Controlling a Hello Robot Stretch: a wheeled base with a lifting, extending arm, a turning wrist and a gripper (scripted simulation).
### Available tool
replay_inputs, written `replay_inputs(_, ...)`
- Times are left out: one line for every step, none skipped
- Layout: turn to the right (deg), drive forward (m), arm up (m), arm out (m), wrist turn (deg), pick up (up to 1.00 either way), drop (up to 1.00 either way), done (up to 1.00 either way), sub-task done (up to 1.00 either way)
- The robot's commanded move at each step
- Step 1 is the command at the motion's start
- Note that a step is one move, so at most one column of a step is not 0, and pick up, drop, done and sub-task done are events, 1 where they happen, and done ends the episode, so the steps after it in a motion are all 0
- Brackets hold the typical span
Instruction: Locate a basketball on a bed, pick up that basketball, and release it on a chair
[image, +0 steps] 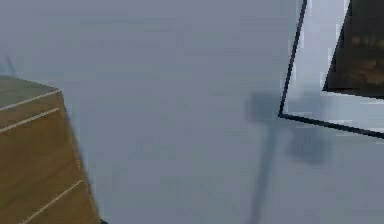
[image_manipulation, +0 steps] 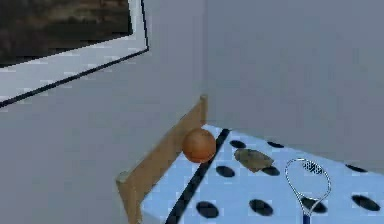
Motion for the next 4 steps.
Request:
replay_inputs(45.0, 0.00, 0.00, 0.00, 0.0, 0.00, 0.00, 0.00, 0.00)
replay_inputs(45.0, 0.00, 0.00, 0.00, 0.0, 0.00, 0.00, 0.00, 0.00)
replay_inputs(45.0, 0.00, 0.00, 0.00, 0.0, 0.00, 0.00, 0.00, 0.00)
replay_inputs(12.0, 0.00, 0.00, 0.00, 0.0, 0.00, 0.00, 0.00, 0.00)
